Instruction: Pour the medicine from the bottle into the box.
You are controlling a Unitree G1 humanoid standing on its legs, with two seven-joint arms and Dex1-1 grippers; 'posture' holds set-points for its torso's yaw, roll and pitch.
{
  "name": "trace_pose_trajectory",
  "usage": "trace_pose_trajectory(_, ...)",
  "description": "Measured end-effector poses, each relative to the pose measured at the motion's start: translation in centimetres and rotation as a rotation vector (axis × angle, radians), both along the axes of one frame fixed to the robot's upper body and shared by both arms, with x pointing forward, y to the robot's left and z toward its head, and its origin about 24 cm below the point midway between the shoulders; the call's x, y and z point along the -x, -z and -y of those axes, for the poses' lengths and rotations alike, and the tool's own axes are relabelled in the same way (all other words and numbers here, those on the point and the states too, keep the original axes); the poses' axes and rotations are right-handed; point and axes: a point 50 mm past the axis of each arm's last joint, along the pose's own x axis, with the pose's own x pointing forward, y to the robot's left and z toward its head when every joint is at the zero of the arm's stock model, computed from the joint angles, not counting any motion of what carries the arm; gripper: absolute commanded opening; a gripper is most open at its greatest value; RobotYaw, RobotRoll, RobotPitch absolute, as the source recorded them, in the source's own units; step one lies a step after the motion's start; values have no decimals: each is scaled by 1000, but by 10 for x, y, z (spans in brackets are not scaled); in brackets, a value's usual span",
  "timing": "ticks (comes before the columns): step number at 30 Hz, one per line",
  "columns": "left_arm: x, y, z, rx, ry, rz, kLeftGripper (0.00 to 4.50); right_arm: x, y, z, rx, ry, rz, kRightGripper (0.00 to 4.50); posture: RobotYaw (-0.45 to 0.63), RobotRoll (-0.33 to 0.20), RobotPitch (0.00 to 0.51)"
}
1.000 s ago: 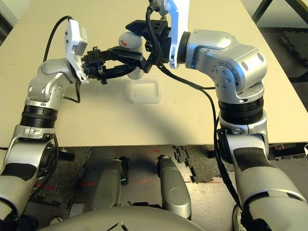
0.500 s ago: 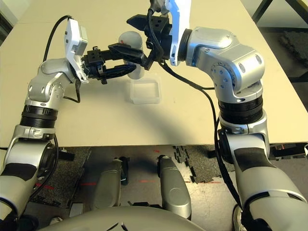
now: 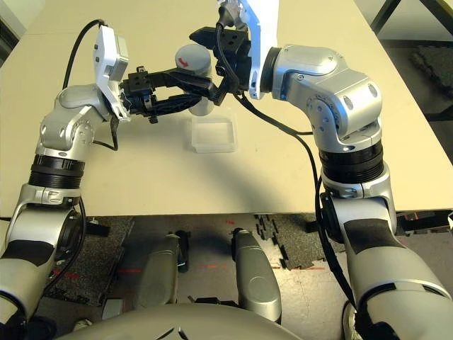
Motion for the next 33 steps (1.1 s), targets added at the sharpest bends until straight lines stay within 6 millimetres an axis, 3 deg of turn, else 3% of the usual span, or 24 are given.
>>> trace_pose_trajectory(7,0,0,0,0,0,-3,2308,0,-1,0,-4,1,19,4500,-38,0,210)
trace_pose_trajectory(9,0,0,0,0,-1,-4,2308,0,-1,0,-4,-2,19,4253,-38,0,209)
trace_pose_trajectory(14,0,0,0,0,-1,-5,2308,0,-1,0,-1,-7,19,2612,-39,0,208)
trace_pose_trajectory(26,-1,-1,-3,10,-22,7,2308,-4,-4,-5,-61,10,-9,2572,-39,0,201)
trace_pose_trajectory(28,-1,-4,-5,13,-41,28,2308,-8,-12,-8,-124,23,-21,2572,-40,0,198)
trace_pose_trajectory(33,-8,7,-6,-17,-80,19,2308,-18,-51,12,-323,185,47,2572,-38,0,193)
